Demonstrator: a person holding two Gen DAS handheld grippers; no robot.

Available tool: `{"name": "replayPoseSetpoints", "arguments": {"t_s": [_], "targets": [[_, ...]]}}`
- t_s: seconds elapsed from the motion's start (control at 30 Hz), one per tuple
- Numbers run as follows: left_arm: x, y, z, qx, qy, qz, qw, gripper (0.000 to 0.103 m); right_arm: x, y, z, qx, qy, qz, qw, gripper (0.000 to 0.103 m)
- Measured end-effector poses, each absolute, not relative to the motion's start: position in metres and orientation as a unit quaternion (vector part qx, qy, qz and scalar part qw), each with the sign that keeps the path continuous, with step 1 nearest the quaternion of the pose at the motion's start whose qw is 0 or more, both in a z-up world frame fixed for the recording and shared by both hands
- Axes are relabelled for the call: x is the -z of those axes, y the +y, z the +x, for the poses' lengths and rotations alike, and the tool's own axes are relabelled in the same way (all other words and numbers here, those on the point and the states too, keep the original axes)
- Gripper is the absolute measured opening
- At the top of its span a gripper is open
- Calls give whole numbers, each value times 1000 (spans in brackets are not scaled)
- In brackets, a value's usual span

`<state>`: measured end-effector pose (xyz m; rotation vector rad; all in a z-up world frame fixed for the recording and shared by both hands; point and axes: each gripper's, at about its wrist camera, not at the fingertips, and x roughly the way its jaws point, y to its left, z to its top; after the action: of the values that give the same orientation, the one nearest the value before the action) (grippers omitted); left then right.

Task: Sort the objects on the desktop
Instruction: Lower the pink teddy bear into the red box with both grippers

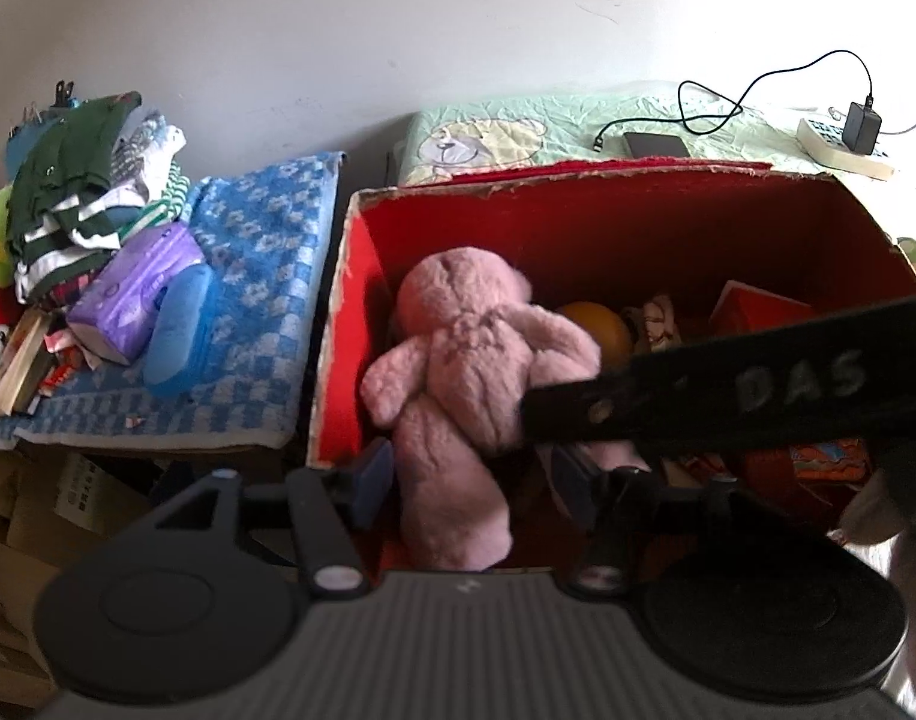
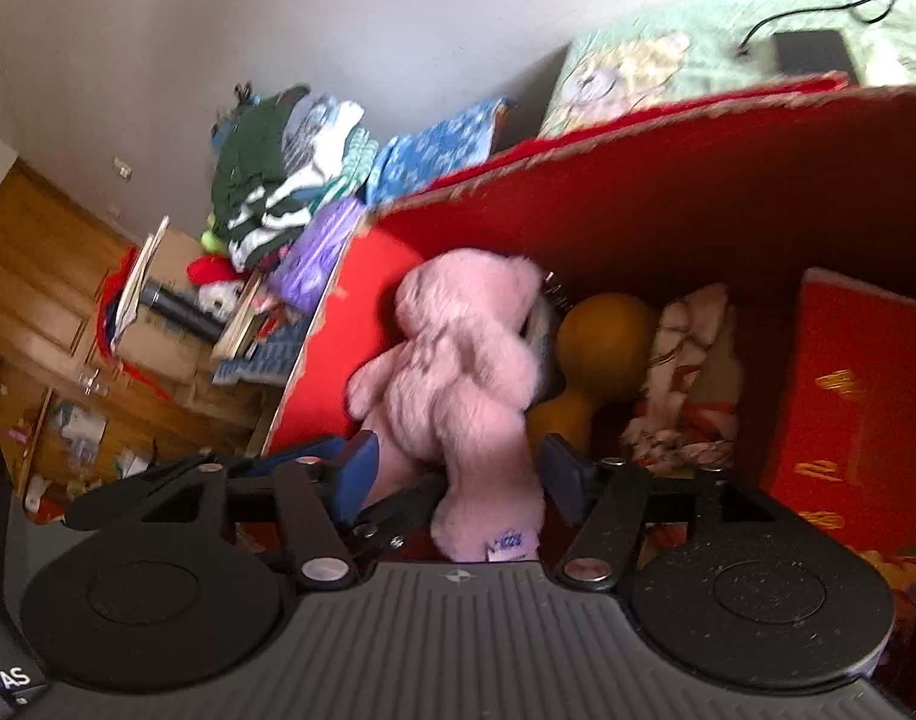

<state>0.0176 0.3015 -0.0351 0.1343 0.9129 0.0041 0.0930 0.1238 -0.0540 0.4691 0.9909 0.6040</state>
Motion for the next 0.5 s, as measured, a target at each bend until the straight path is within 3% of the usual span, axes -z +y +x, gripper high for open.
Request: {"name": "replayPoseSetpoints", "arguments": {"t_s": [0.1,0.33,0.5], "targets": [[31,304,18,0,440,57,896,65,51,114,92,-267,449,230,821,41],[28,309,30,-11,454,34,890,60,63,119,108,-211,486,224,818,17],[34,303,36,-24,467,43,883,59,59,142,110,-229,484,169,827,16]]}}
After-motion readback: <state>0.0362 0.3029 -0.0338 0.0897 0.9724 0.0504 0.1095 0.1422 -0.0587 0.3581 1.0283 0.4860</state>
